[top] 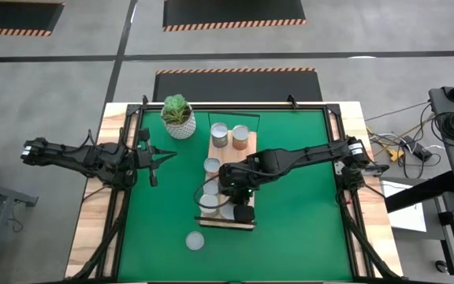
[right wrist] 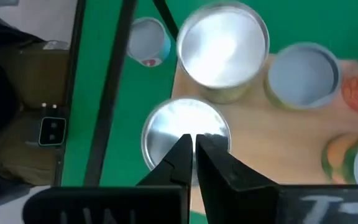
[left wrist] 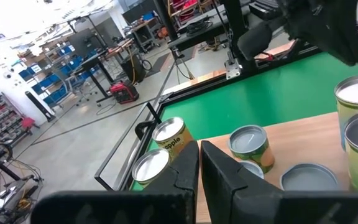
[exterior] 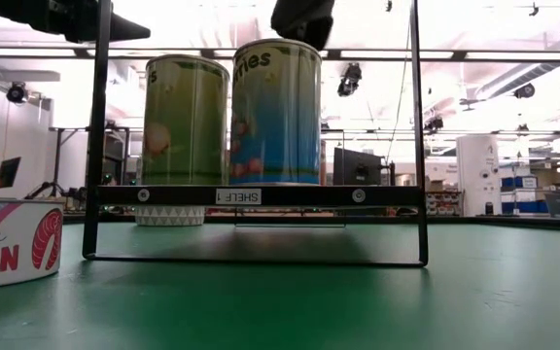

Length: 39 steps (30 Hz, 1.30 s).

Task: Pick and place cans onto a shelf
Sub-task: Adjust the canned goods on the shelf

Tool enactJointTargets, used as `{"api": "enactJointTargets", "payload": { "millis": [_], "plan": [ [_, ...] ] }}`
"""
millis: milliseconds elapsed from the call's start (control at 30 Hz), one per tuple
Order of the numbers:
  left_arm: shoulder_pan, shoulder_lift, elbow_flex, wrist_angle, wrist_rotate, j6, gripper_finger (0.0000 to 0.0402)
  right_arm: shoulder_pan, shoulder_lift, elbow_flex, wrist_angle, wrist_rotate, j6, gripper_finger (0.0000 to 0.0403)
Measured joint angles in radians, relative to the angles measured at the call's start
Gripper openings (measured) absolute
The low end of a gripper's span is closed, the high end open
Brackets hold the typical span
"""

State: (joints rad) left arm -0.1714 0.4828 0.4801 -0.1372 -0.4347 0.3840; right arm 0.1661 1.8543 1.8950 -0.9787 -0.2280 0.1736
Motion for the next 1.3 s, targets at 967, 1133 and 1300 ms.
{"api": "enactJointTargets", "payload": {
  "millis": [967, 1133, 1300],
  "plan": [
    [0.0, 0.0, 0.0, 0.004, 0.0, 0.0, 0.0, -0.003, 0.015, -0.148, 0.164, 0.027, -0.017, 0.0011],
    [0.0, 0.0, 0.0, 0.004, 0.0, 0.0, 0.0, -0.003, 0.015, -0.148, 0.168, 0.03, -0.018, 0.0011],
    [0.0, 0.0, 0.0, 0.004, 0.0, 0.0, 0.0, -0.003, 0.015, -0.148, 0.169, 0.03, -0.02, 0.0011]
  ]
}}
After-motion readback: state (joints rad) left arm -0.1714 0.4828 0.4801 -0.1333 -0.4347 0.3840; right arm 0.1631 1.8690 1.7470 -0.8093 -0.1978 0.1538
